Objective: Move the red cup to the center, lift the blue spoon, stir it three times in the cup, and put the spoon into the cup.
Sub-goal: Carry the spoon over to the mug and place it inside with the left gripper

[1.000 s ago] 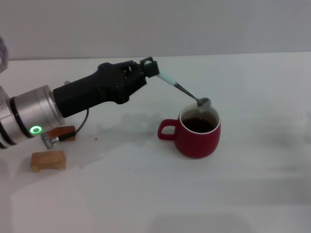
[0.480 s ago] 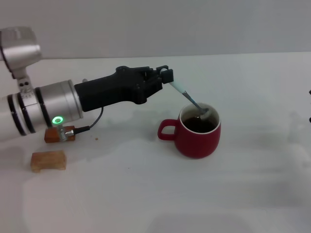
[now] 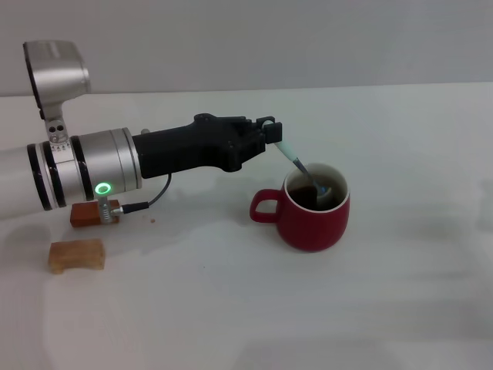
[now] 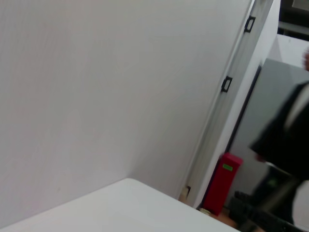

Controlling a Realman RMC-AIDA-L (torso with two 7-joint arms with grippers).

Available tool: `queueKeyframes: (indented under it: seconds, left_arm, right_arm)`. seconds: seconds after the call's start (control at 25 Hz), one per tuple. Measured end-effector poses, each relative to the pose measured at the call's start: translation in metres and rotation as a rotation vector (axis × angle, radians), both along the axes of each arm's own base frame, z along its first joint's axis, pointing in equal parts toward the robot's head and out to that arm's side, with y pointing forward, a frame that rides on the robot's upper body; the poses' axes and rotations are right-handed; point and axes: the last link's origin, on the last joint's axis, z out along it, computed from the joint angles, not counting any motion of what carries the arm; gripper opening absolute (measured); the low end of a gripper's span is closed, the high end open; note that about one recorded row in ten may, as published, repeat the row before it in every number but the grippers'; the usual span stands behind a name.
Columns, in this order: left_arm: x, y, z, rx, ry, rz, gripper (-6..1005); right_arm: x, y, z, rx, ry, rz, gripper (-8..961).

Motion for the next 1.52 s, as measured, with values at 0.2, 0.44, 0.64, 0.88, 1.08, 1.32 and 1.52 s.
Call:
queueKeyframes:
  seconds: [0.2, 0.44, 0.64, 0.88, 1.08, 1.32, 1.52]
  left_arm:
    - [0.001, 0.003, -0.005, -0.009, 0.034, 0.004, 141]
    - [0.000, 0.007, -0.011, -0.003, 0.077, 0.014, 140]
    - [-0.001, 0.008, -0.017, -0.010, 0.116, 0.023, 141]
    - [-0.001, 0.006, -0.021, -0.020, 0.131, 0.018, 141]
    - [0.004, 0.008, -0.025, -0.020, 0.133, 0.008, 140]
    - [0.012, 0.014, -0.025, -0.004, 0.137, -0.001, 141]
    - [0.018, 0.021, -0.025, 0.018, 0.148, -0.002, 140]
  right_arm:
    - [0.000, 0.000, -0.001, -0.005, 0.000, -0.001, 0]
    - [0.000, -0.002, -0.004, -0.014, 0.003, -0.002, -1]
    - [0.001, -0.005, -0.005, -0.016, 0.006, -0.007, -1]
    - [0.003, -0.007, -0.006, -0.018, 0.009, -0.014, -2]
    - [0.003, -0.008, -0.008, -0.023, 0.009, -0.019, -2]
    - [0.005, -0.008, -0.009, -0.029, 0.003, -0.030, -1]
    - [0.004, -0.007, -0.010, -0.031, 0.002, -0.032, -1]
